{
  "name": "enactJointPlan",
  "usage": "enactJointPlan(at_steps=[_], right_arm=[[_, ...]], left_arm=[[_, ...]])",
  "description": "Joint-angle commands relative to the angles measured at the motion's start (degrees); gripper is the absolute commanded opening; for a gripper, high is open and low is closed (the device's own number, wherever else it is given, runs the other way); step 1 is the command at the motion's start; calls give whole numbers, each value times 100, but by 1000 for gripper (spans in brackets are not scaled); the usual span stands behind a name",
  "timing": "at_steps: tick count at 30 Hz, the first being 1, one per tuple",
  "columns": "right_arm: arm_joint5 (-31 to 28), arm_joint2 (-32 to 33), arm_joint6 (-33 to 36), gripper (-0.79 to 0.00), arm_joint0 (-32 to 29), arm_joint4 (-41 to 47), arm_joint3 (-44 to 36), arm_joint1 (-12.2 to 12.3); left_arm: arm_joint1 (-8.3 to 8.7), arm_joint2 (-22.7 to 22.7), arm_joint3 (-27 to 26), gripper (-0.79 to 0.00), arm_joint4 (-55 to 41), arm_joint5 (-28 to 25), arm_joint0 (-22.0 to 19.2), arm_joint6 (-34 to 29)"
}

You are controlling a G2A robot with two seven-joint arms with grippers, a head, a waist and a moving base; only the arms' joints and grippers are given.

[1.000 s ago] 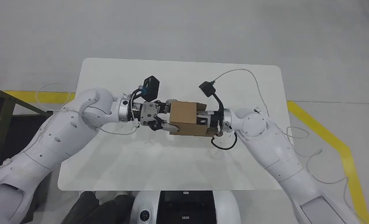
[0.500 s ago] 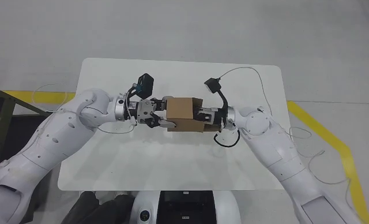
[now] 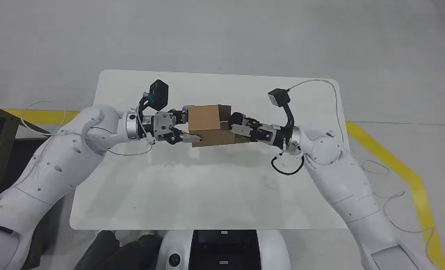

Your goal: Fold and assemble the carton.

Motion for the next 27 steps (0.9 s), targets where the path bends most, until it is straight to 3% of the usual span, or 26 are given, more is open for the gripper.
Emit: enactJointPlan(at_steps=[1, 7, 14, 19, 27], right_arm=[[-61, 102, 0, 0, -76, 15, -88, 30], [-197, 312, -18, 0, -323, -20, -311, 105], [169, 327, 206, 0, -656, 515, -766, 160], [394, 302, 372, 0, -863, 902, -1059, 187], [359, 93, 469, 0, -791, 1277, -1024, 144]], left_arm=[[9, -19, -10, -385, 40, 0, 29, 47], [34, -132, -23, -400, 198, 0, 74, 204], [37, -407, -26, -406, 775, 2, 230, 664], [-9, -592, -122, -409, 1357, 300, 392, 1052], [-79, -680, -322, -409, 1984, 341, 637, 1302]])
